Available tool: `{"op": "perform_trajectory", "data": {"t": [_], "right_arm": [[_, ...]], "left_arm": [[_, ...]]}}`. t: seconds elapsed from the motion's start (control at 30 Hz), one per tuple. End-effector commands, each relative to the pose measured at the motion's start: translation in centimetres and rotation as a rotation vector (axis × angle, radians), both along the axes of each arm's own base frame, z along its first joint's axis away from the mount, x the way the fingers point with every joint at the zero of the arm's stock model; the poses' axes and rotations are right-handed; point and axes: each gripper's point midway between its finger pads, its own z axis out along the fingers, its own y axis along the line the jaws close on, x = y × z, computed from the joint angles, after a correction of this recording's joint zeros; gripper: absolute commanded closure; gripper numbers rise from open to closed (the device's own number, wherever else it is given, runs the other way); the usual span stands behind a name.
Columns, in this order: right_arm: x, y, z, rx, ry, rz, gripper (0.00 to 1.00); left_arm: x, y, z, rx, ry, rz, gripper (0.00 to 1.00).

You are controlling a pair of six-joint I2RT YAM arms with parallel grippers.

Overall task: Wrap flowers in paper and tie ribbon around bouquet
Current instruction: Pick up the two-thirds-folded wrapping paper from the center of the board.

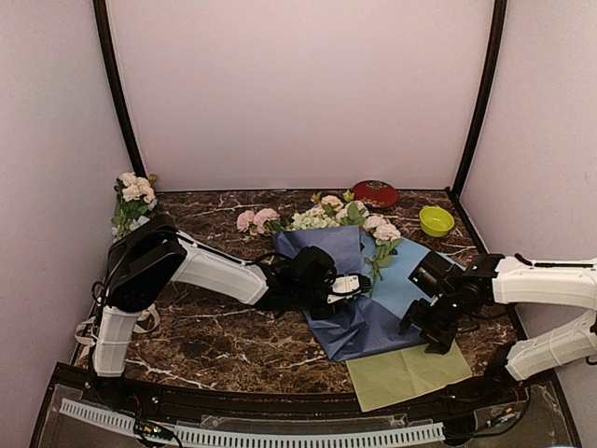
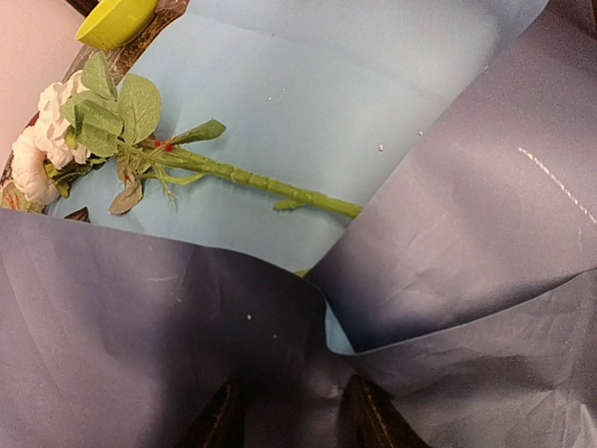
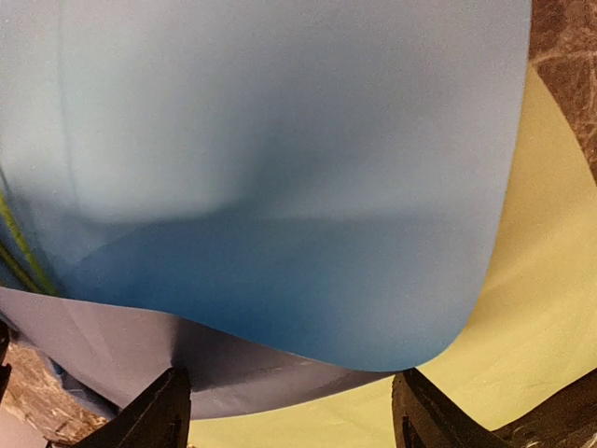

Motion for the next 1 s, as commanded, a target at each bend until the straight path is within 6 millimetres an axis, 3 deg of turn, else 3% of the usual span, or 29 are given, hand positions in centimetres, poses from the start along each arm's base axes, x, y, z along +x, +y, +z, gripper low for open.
{"op": "perform_trajectory", "data": {"t": [0.0, 0.13, 0.33, 0.6, 0.87, 0.97], "right_arm": [[-1.4, -2.8, -1.4, -0.109, 0.033, 0.005, 0.26], [-1.9, -2.7, -2.1, -0.089, 0.052, 0.008, 0.28], [-0.5, -1.5, -2.4, -0.046, 0.006, 0.049, 0.38], [-0.5, -1.9, -2.9, -0.028, -0.001, 0.020, 0.71], [0.6, -2.7, -2.0, -0.055, -0.064, 0.008, 0.97], [1.2, -2.9, -1.0, -0.068, -0.101, 0.001, 1.00]], "left_arm": [[-1.5, 0.9, -2.8, 0.068, 0.039, -0.030, 0.60], [-1.5, 0.9, -2.7, 0.069, 0.037, -0.031, 0.60], [-1.3, 1.1, -2.7, 0.081, 0.024, -0.025, 0.60], [-0.9, 0.4, -1.1, 0.060, 0.017, -0.008, 0.59], [-1.5, 0.0, -0.9, 0.060, 0.002, -0.025, 0.57], [-1.3, 0.1, -1.2, 0.064, -0.005, -0.023, 0.57]]}}
